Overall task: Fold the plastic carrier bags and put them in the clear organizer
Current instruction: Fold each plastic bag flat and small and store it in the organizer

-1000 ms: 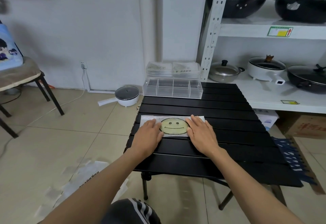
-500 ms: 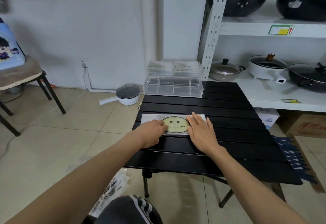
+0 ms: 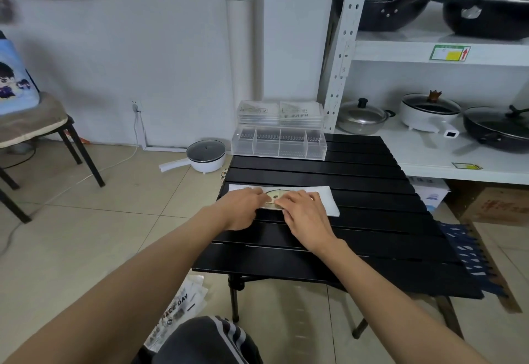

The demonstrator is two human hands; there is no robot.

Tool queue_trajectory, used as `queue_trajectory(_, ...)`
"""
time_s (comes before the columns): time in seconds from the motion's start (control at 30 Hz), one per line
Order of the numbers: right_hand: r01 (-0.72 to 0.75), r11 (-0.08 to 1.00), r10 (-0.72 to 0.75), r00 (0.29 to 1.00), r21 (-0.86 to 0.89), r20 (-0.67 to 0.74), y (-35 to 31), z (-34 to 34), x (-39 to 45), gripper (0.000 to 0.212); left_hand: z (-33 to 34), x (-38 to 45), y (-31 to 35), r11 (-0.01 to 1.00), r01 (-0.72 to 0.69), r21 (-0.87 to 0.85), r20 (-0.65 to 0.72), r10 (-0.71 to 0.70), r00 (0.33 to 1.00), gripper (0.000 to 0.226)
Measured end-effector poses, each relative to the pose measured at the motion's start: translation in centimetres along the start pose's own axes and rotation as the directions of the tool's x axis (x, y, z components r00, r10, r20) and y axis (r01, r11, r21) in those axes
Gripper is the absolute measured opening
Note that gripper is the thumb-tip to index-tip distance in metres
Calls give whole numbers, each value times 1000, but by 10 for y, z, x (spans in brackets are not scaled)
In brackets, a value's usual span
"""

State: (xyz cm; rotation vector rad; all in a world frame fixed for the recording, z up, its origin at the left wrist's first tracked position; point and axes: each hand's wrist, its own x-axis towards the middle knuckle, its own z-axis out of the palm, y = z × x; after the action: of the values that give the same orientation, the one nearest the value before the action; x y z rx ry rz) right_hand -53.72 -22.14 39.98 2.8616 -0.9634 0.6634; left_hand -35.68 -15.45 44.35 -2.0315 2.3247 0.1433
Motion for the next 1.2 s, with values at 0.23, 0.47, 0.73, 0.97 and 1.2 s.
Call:
queue_trajectory(0.23,28,999,-25,998,38,-66,-5,-8,-12,16,18,-12,16,971,-107,215,-269,164,949,27)
queue_trajectory(0.47,-20,999,19,1000,31,15,7,-9,-26,14,32,-21,18,995,-56,77,-345,80,935,19)
queue_trajectory(0.73,-267,956,254,961,123,111,44,-26,-37,19,32,-35,-10,897,128,-422,-339,-287,896,17)
queue_trajectory(0.97,-551,768,541,831,326,130,56,-29,-35,13,24,-29,-27,702,294,-649,-234,-552,800,14)
queue_trajectory(1.2,-636,711,646,759,298,79,46,-21,-27,21,28,-20,-15,702,415,-579,-274,-647,712,15)
